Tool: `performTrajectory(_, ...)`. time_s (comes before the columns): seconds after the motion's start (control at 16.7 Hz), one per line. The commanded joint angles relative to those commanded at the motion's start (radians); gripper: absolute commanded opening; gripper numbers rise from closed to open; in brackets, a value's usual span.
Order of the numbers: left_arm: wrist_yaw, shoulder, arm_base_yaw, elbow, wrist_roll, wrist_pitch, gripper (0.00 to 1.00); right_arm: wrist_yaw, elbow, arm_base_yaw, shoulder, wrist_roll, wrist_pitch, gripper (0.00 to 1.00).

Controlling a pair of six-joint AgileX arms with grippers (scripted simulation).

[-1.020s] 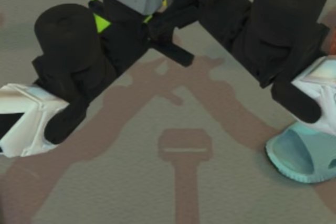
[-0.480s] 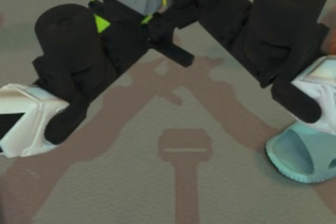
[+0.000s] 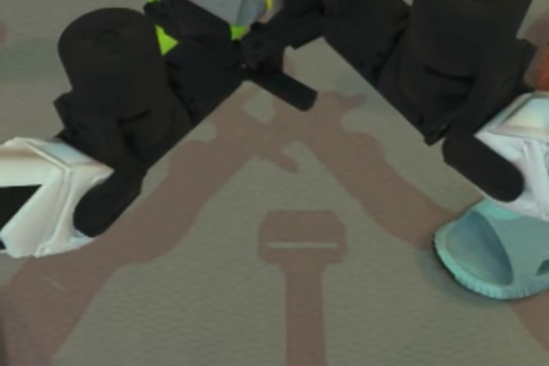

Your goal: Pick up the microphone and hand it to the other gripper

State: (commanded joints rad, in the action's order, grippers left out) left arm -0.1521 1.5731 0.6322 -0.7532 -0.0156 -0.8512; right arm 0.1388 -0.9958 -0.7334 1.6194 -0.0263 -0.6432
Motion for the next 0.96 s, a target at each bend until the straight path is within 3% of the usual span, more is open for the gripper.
performTrajectory(0.24, 0.0, 0.0, 0.0, 0.0, 0.0, 0.0, 1.0, 0.0, 0.0, 0.0, 0.0, 0.0, 0.0, 0.0)
performTrajectory(0.3, 0.041, 0.005, -0.038, 0.006, -0.016, 0.003, 1.0, 0.012, -0.001, 0.0, -0.013, 0.012, -0.001, 0.0)
performTrajectory(0.36, 0.04, 0.002, -0.038, 0.009, -0.016, 0.004, 1.0, 0.011, 0.001, 0.002, -0.015, 0.012, -0.001, 0.0)
performTrajectory(0.78, 0.019, -0.243, -0.083, 0.214, -0.015, 0.041, 1.0, -0.088, 0.098, 0.088, -0.115, 0.008, 0.001, 0.0)
performTrajectory(0.96, 0.013, -0.284, -0.09, 0.253, -0.014, 0.046, 1.0, -0.108, 0.118, 0.109, -0.135, 0.007, 0.0, 0.0)
